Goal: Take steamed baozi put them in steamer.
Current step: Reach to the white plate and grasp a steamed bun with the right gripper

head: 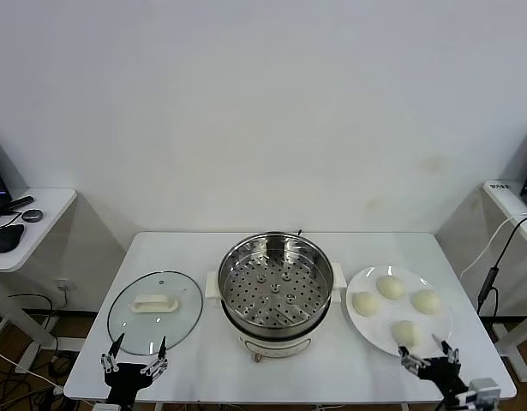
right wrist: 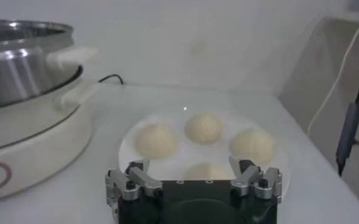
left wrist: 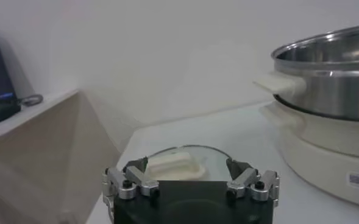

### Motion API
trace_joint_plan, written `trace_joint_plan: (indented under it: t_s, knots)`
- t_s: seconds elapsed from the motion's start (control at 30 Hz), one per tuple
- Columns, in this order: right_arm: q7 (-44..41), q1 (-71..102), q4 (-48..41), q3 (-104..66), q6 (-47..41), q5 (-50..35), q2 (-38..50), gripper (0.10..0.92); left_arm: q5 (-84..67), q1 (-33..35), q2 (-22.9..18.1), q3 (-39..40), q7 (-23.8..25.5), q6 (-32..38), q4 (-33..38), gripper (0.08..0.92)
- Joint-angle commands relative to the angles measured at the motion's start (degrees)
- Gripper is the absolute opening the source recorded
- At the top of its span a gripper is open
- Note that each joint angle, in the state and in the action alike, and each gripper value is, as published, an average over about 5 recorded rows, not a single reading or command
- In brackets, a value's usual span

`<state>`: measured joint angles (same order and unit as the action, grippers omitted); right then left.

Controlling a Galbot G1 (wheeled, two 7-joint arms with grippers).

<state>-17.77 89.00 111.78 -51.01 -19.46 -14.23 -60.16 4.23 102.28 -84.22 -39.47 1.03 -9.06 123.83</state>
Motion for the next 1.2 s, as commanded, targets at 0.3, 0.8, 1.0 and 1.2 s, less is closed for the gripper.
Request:
trace_joint_plan:
  t_s: [0.3,0.8,1.0,1.2]
  knots:
    - [-27.03,-31.16,-17.85,12.24,3.62,29.15,27.1,0.823,0.69,1.0,-1.05,-0.22,-0.27,0.11,0.98,0.823]
    - [-53.13,-77.84,-39.88,69.22,19.19,36.77,30.07,0.823,0.64,1.33,-1.44,-1.72,-0.68,0.22,2.4,0.823]
    - [-55.72,-77.96,-44.0,70.97,21.64,39.08,26.86,0.823,0.64,1.77,-1.39,-1.61,-0.65,0.19,2.47,0.823]
    - [-52.36,-76.43,-48.8,68.3,22.13,39.9,21.02,0.823,0.64,1.91,-1.48,-1.77,-0.96,0.24,1.87,0.823]
